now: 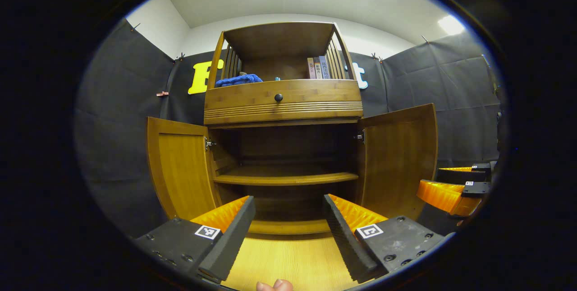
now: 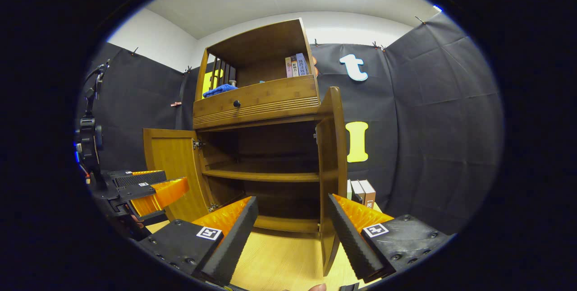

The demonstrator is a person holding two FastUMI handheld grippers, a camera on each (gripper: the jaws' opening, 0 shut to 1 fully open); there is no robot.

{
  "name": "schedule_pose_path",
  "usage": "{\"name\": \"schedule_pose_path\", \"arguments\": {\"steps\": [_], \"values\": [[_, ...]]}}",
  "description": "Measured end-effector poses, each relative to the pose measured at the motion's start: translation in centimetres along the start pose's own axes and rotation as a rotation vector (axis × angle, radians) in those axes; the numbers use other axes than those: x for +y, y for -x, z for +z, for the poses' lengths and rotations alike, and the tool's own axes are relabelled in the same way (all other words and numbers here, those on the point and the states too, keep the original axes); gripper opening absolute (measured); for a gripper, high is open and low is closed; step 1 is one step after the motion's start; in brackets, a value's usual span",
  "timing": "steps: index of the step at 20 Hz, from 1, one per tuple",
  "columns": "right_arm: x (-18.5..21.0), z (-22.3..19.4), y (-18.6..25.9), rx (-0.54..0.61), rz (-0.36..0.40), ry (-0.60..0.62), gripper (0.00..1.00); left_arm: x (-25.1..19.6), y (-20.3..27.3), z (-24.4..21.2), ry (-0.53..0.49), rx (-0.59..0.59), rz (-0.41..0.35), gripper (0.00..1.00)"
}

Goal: Open the right door of the double-door shoe cabinet with the right hand, and open the left door with the left hand.

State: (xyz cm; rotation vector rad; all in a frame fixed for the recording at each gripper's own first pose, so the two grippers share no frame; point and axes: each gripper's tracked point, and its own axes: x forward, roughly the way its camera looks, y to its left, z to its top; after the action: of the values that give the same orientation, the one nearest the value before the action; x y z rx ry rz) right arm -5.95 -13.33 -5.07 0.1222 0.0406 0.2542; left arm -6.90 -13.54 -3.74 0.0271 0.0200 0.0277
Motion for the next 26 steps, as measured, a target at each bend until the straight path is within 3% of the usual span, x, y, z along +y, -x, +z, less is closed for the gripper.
{"name": "schedule_pose_path", "arguments": {"steps": [1,2,3,14,17,19,20,24,26], "values": [[-0.09,-0.01,0.04,0.000,-0.002,0.000,0.92,0.10,0.00,-0.20,0.000,0.003,0.001,0.94],[-0.12,-0.03,0.05,0.001,-0.004,-0.001,0.98,0.15,0.04,-0.16,0.000,0.004,0.001,0.94],[-0.17,-0.03,0.14,0.001,-0.005,-0.002,0.92,0.18,0.00,-0.16,0.000,0.004,0.001,0.94],[0.16,0.02,0.13,0.001,0.000,0.004,0.92,0.45,0.06,-0.35,0.004,0.007,-0.001,0.94],[0.17,-0.08,0.11,0.003,0.000,0.004,0.98,0.46,0.01,-0.35,0.003,0.009,-0.002,0.94],[0.10,-0.01,0.10,0.002,-0.001,0.003,0.98,0.42,-0.01,-0.35,0.002,0.007,-0.001,0.94],[0.03,-0.03,0.15,0.002,-0.001,0.001,0.92,0.33,0.03,-0.26,0.001,0.004,-0.003,0.94],[-0.09,-0.01,0.21,0.002,-0.003,0.002,0.98,0.05,-0.06,-0.17,0.000,0.004,-0.009,0.94],[-0.17,-0.01,0.19,0.001,-0.003,0.002,0.92,-0.26,-0.08,-0.25,0.000,0.007,-0.016,0.94]]}}
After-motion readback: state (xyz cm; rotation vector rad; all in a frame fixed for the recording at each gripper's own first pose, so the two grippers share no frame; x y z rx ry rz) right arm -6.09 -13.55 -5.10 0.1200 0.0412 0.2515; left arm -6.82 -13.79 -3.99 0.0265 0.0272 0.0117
